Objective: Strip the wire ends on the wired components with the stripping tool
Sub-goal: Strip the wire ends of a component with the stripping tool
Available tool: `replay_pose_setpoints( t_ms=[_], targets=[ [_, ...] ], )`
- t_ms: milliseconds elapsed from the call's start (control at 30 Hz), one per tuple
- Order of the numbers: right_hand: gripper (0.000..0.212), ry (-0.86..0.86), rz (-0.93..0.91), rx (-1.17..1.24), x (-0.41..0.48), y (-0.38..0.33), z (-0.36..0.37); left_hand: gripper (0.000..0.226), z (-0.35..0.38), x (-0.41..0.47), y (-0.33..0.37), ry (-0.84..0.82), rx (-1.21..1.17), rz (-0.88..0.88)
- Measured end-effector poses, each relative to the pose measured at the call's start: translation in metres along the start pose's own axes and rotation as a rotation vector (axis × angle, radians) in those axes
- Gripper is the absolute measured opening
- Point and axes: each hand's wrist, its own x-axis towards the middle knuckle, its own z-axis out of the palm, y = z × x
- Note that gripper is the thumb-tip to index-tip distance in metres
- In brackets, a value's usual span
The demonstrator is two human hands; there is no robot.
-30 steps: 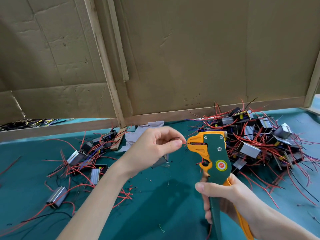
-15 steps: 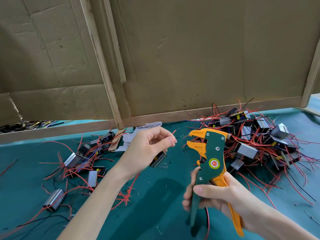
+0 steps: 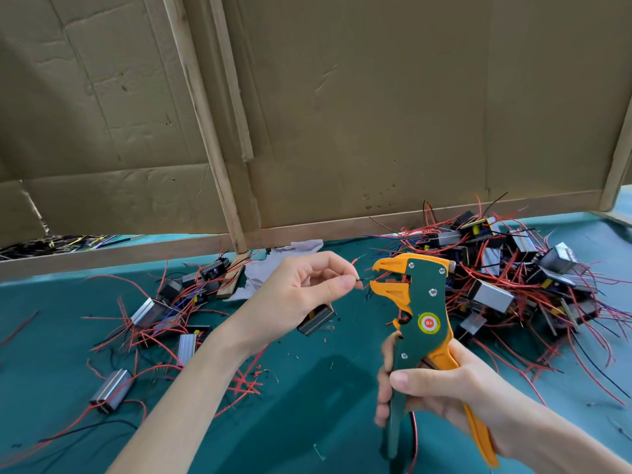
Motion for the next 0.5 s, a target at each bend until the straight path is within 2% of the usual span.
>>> replay_pose_setpoints(
  t_ms=[200,333,500],
  targets=[
    [0.032,-0.02,0.009,0.041,-0.0011,-0.0037,0.0043,0.009,0.0003,-0.0003,-0.0026,-0.032,-0.017,-0.048],
    [0.022,0.005,0.02,0.023,-0.0027,-0.0066,0.0066,0.013,0.0001,0.001,-0.0045,-0.033,-0.026,-0.065],
    [0.021,0.003,0.033,-0.015,-0.0046,-0.009,0.0098,0.014,-0.0001,0.002,-0.0069,-0.068,-0.084,-0.09]
  ],
)
